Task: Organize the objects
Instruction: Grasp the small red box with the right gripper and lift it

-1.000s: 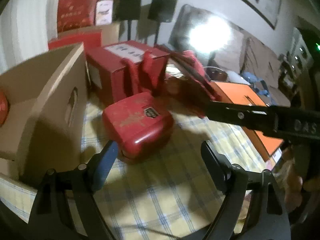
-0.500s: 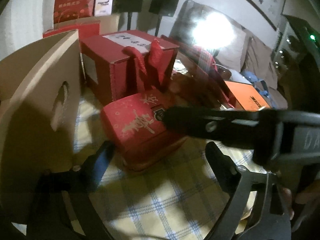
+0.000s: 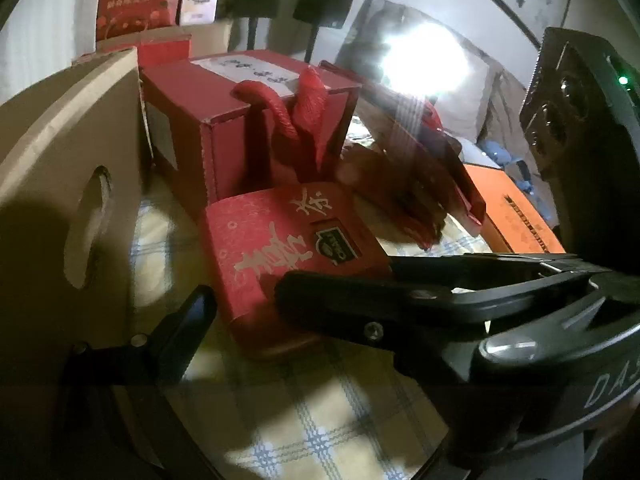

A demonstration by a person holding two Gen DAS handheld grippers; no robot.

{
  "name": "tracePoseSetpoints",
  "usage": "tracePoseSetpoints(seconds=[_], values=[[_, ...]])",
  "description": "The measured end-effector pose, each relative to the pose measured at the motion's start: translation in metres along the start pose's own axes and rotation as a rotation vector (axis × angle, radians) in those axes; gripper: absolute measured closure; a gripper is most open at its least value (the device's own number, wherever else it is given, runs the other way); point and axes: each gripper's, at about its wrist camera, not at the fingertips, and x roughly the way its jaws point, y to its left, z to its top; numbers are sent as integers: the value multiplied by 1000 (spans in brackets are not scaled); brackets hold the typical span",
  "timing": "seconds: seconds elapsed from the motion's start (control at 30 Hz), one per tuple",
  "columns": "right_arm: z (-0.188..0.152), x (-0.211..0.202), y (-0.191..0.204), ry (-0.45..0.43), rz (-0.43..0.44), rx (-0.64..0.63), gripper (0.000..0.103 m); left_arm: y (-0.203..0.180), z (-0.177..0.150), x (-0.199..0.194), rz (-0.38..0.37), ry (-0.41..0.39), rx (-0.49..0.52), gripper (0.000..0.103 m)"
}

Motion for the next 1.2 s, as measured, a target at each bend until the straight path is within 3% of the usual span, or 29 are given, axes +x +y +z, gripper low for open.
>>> tracePoseSetpoints(seconds=[0.13,0.53,0.9,1.2], values=[[1,4,-1,26,29,2,22,0,-3,-3,-31,-15,8,4],[-10,-20,16,13,-44,-65,23,-13,-4,-19,-42,-15,28,8],[-10,-57,47,-7,-47,-95,24,-31,11,-61,-24,-24,46,9],[-2,-73,94,-50,-47,-161,25,-21,19,-111,10,-87,60,9]])
